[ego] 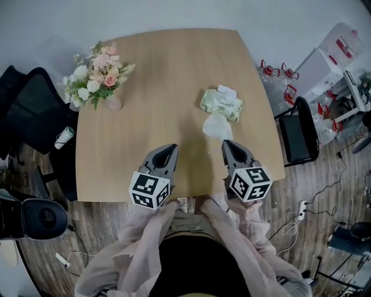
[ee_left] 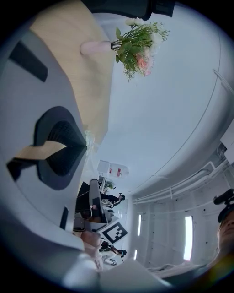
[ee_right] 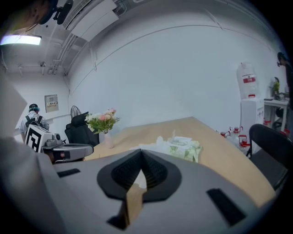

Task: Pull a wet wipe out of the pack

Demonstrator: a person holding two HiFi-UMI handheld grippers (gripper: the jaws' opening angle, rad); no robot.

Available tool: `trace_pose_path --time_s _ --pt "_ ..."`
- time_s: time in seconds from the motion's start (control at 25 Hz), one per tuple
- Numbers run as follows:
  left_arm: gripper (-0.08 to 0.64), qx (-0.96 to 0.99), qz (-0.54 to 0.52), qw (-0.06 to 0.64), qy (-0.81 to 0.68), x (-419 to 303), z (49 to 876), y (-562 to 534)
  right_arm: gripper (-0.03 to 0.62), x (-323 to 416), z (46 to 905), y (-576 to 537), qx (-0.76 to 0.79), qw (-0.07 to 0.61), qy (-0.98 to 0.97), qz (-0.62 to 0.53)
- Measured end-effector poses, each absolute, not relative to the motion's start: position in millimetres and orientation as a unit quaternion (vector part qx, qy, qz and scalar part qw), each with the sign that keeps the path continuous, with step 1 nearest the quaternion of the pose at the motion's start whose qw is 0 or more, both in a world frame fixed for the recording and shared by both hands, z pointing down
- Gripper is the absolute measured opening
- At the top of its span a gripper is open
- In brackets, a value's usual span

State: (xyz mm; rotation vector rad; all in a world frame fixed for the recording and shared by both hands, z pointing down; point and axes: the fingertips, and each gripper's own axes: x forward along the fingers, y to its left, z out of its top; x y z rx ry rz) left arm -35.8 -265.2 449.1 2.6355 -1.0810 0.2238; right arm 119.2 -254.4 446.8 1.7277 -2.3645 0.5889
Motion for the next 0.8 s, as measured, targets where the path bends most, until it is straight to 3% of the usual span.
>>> trace_pose_path --time_s 0.8 --pt "0.012 0.91 0.079 0.151 -0.379 -41.8 451.5 -260.1 0.011 106.1 446.2 -252.1 0.565 0.091 -0.798 0.186"
